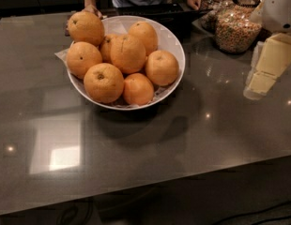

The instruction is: Pick orange from white bowl

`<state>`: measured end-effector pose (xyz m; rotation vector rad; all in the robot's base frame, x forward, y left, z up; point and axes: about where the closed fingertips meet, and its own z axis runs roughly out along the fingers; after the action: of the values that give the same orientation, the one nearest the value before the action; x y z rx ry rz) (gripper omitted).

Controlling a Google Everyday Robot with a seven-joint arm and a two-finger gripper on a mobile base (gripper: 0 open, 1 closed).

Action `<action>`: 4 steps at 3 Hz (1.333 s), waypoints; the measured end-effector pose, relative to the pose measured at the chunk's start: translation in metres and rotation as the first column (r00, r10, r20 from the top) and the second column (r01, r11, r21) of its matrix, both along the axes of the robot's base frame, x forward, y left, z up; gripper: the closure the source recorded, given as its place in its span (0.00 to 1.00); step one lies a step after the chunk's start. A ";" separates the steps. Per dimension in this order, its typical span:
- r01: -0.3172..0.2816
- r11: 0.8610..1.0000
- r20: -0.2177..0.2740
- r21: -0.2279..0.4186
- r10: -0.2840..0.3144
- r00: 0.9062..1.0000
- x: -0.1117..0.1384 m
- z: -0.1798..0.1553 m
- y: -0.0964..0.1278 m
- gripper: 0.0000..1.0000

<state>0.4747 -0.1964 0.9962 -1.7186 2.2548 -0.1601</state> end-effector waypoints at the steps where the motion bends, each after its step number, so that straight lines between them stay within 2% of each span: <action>1: 0.014 0.999 0.007 0.037 -0.015 1.000 0.008 0.000 0.018 0.00; 2: 0.047 0.999 0.004 0.011 -0.047 0.999 0.021 0.005 0.057 0.00; 3: 0.105 0.994 0.010 -0.036 -0.104 0.994 0.039 0.010 0.095 0.00; 4: 0.114 0.993 0.033 -0.023 -0.114 0.993 0.045 0.014 0.105 0.00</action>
Offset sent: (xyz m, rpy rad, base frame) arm 0.0471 0.1112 0.0046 -0.0814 0.0270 -0.1567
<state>0.5196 -0.0912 1.0101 -1.5885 2.3380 -0.2400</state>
